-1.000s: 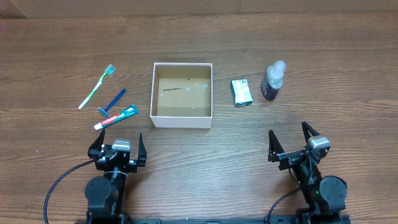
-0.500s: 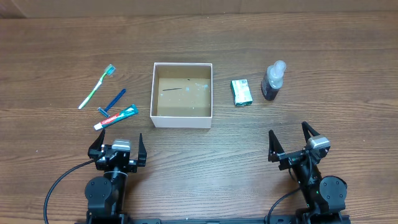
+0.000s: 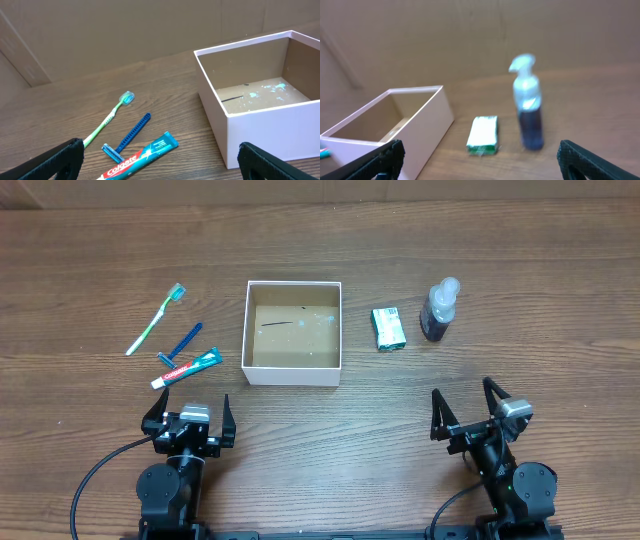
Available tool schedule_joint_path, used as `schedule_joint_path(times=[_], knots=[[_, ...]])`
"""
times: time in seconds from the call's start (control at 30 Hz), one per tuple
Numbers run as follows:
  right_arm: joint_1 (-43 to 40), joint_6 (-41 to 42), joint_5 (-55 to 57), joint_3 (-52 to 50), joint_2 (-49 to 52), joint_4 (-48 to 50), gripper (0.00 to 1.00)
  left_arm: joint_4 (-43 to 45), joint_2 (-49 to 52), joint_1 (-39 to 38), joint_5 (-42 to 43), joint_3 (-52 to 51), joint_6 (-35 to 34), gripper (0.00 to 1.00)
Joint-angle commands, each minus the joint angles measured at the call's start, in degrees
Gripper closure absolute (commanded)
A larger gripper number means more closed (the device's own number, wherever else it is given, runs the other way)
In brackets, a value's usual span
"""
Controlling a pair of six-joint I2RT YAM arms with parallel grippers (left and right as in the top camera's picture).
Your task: Pack container
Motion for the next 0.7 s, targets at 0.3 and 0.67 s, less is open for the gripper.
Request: schedule_joint_path(times=[0.3, 0.67], knots=[[-0.33, -4.28, -4.31, 51.78, 40.33, -32.74, 0.0, 0.02, -0.44, 0.57, -0.35, -0.28, 0.48, 0.0], [-0.44, -7.61, -2.75, 88.74, 80.85, -49.48, 0.0, 0.04, -0.44, 0.57, -0.35, -0.28, 0.48, 0.0]])
